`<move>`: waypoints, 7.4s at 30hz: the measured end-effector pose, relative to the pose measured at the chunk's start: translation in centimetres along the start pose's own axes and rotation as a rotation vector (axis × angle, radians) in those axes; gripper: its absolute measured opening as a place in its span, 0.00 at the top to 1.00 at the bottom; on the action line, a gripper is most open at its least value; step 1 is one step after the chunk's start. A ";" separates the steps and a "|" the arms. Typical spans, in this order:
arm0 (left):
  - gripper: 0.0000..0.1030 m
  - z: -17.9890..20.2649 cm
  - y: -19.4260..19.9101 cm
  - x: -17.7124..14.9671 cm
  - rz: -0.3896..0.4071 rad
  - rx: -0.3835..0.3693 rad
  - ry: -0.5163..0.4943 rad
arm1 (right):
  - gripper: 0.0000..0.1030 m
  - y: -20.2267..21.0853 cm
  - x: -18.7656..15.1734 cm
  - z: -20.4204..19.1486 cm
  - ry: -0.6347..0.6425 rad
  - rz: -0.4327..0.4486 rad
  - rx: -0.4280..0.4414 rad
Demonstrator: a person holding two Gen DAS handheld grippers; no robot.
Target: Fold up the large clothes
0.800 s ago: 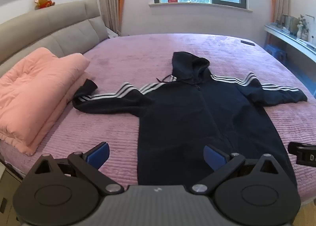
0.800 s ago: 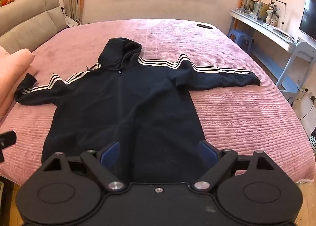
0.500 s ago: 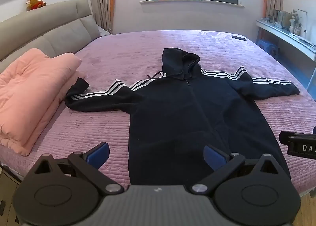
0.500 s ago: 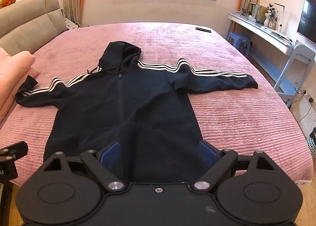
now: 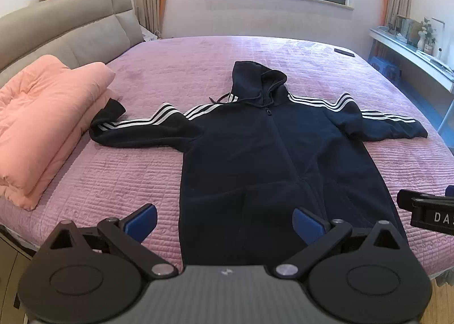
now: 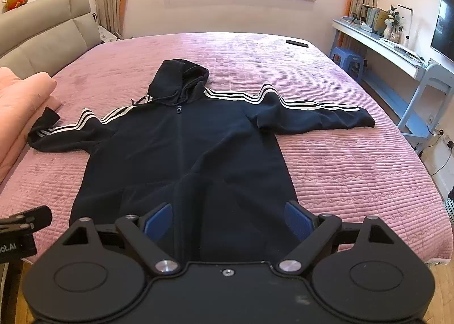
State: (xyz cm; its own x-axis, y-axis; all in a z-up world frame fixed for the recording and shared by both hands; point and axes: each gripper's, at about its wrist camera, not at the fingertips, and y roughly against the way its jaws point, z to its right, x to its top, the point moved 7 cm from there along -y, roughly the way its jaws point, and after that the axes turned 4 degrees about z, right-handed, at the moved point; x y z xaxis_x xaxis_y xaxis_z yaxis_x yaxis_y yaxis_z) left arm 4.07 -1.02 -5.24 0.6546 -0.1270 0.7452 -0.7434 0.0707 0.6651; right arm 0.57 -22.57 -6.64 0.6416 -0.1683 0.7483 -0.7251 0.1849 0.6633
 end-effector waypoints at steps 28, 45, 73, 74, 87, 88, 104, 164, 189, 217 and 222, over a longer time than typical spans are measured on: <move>0.00 -0.9 0.8 -1.4 -0.013 -0.004 0.044 | 0.01 1.6 -0.4 -0.5 -0.015 0.017 0.018; 0.00 -1.3 0.7 -1.2 -0.007 -0.009 0.052 | 0.01 1.9 -0.2 -1.1 -0.001 0.027 0.017; 0.04 4.7 -22.6 5.0 0.192 -0.090 0.016 | 0.01 -20.8 3.3 10.3 -0.205 0.120 -0.031; 0.04 4.9 -23.8 5.3 0.194 -0.095 0.011 | 0.01 -22.1 4.0 11.3 -0.210 0.118 -0.051; 0.01 7.8 -30.0 13.6 -0.008 -0.097 0.038 | 0.01 -32.9 12.6 32.3 -0.451 0.009 -0.237; 0.01 8.2 -30.3 14.3 -0.023 -0.088 0.042 | 0.01 -34.1 12.8 34.5 -0.489 -0.005 -0.243; 0.02 14.5 -35.3 19.0 -0.105 0.036 0.017 | 0.01 -46.7 11.8 49.5 -0.993 -0.038 -0.135; 0.92 -2.8 -46.5 14.5 -0.216 -0.366 0.262 | 0.30 -32.3 13.0 -0.4 -0.115 -0.161 0.092; 0.75 -3.7 -42.9 13.7 -0.183 -0.369 0.224 | 0.38 -40.6 11.3 -3.4 0.047 -0.405 0.039; 0.21 -34.6 -46.6 17.9 -0.120 0.443 -0.009 | 0.27 -37.0 12.2 -13.8 0.023 -0.439 0.196; 0.22 -36.1 -49.8 16.4 -0.194 0.395 0.019 | 0.27 -37.0 12.1 -14.4 0.040 -0.446 0.194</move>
State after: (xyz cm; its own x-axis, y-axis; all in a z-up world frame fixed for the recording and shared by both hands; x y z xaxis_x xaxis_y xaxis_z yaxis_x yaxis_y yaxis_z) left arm 56.78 29.13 -24.45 0.7868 -0.0823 0.6117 -0.5996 -0.3368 0.7260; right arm 38.71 -17.47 -22.09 0.9066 -0.1518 0.3937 -0.4084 -0.0812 0.9092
